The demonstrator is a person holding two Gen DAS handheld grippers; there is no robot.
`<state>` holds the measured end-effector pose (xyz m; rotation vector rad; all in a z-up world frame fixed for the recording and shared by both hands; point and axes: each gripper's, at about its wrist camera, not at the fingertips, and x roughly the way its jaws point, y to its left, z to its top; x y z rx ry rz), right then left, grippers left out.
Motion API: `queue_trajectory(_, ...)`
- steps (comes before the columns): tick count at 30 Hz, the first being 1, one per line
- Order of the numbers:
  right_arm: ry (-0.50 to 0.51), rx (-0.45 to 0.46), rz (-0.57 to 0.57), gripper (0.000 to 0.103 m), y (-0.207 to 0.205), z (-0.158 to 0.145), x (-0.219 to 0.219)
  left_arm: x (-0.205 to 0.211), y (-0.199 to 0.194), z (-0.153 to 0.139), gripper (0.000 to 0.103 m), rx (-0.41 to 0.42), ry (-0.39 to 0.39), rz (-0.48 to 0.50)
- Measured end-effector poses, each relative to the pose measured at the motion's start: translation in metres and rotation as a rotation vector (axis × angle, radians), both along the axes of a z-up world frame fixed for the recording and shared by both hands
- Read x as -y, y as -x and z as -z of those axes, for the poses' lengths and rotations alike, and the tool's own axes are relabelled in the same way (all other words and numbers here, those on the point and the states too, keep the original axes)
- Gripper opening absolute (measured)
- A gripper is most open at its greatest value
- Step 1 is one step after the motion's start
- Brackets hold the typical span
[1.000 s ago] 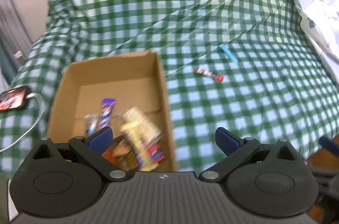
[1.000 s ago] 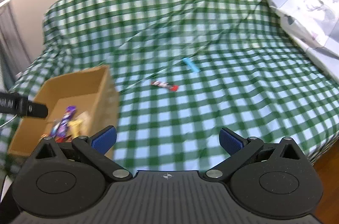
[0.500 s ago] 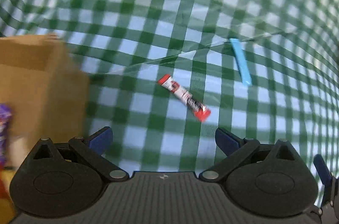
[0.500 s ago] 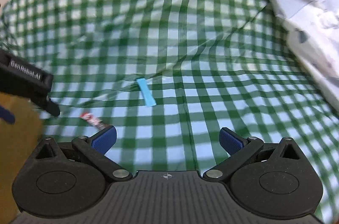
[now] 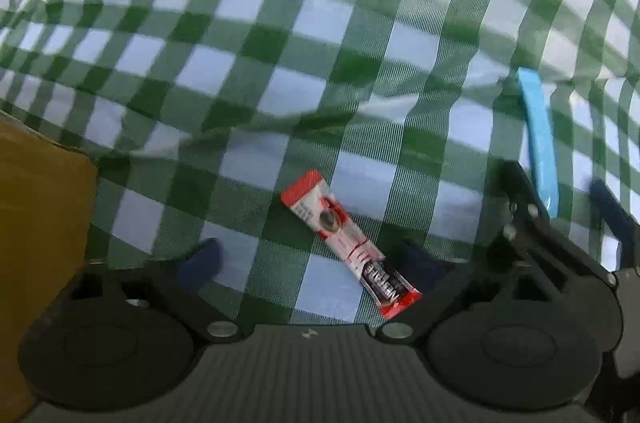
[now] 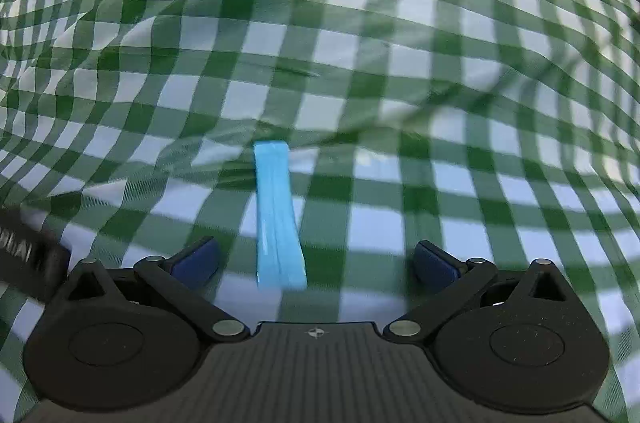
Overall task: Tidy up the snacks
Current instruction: 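Grasp the red-and-white stick packet with the left gripper while the right gripper grasps the light-blue stick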
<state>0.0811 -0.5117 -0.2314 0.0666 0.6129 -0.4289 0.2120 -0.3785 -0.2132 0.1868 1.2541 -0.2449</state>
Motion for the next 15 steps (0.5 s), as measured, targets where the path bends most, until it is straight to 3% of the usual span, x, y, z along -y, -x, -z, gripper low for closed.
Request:
queue_trajectory(1,-0.002,0.007,-0.017,0.081,-0.003,-0.001,0.001,-0.001,0.003,-0.005,0.043,0.031,0.011,0.019)
queue_trajectory(2,-0.009,0.023,-0.045,0.048,-0.005,-0.004,0.002,-0.001,0.005,-0.01,0.024,0.049,0.016,0.053)
queue_trajectory(3,-0.006,0.031,-0.066,0.028,-0.003,-0.007,0.0,-0.003,0.006,-0.011,0.011,0.042,0.02,0.078)
queue_trajectory(4,0.004,0.021,-0.076,0.02,-0.001,-0.01,-0.004,-0.006,0.005,-0.012,0.011,0.023,0.029,0.084)
queue_trajectory(8,-0.062,-0.009,-0.047,0.017,0.02,-0.018,-0.011,-0.035,0.017,-0.021,0.01,0.025,0.035,0.115)
queue_trajectory(15,-0.171,0.035,0.066,0.017,0.109,-0.063,-0.076,-0.109,0.095,-0.068,0.01,0.021,0.074,0.258)
